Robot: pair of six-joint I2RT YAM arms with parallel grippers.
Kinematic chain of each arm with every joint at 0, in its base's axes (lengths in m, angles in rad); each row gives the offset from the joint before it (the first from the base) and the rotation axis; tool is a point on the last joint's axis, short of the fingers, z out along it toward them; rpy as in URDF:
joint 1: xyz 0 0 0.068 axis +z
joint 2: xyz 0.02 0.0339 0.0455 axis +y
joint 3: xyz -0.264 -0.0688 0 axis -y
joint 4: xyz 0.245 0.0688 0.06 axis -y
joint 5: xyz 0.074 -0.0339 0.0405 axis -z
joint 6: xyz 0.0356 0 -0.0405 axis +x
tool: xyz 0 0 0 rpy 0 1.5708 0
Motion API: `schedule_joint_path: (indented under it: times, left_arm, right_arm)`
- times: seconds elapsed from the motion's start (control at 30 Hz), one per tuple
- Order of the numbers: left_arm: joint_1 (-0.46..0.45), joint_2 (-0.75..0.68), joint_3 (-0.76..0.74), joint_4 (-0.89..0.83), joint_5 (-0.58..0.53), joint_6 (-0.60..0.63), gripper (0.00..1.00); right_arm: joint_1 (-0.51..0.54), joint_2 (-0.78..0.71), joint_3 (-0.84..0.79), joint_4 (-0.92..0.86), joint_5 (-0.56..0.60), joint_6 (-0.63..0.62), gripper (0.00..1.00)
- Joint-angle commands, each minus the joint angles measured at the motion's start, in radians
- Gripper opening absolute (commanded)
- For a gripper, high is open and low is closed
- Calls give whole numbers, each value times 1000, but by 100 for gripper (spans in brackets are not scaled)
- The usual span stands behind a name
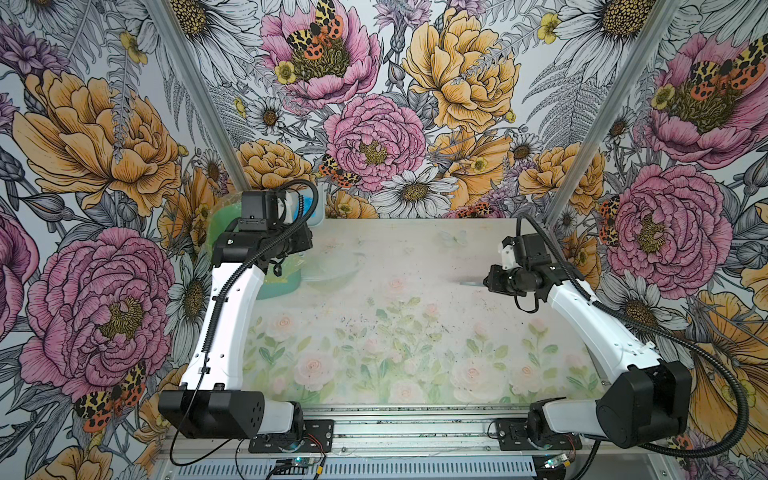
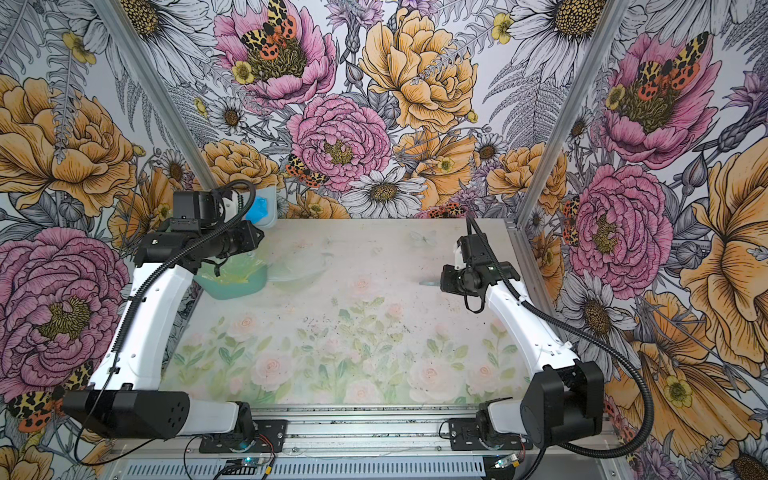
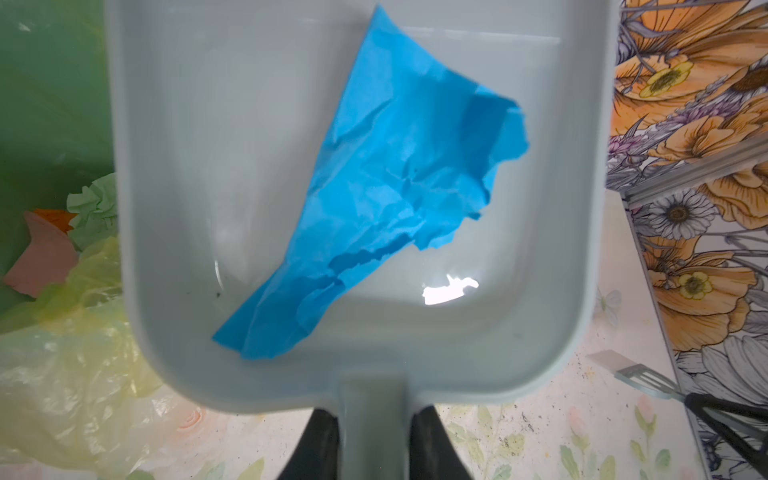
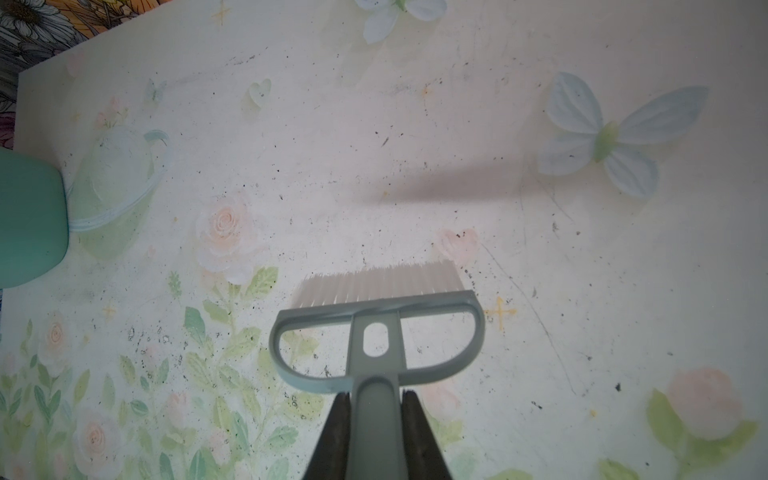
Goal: Sweep away the paper scraps from the table
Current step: 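Lift the dustpan to the green bin while the right gripper draws back, then tip the dustpan over the green bin with the left gripper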
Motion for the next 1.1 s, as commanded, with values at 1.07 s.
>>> schedule_joint_path:
  times: [1.07]
  left_arm:
    - [394, 33, -277, 780, 788, -724, 0]
  right_arm:
    - [-5, 27, -24, 48, -32, -15, 0]
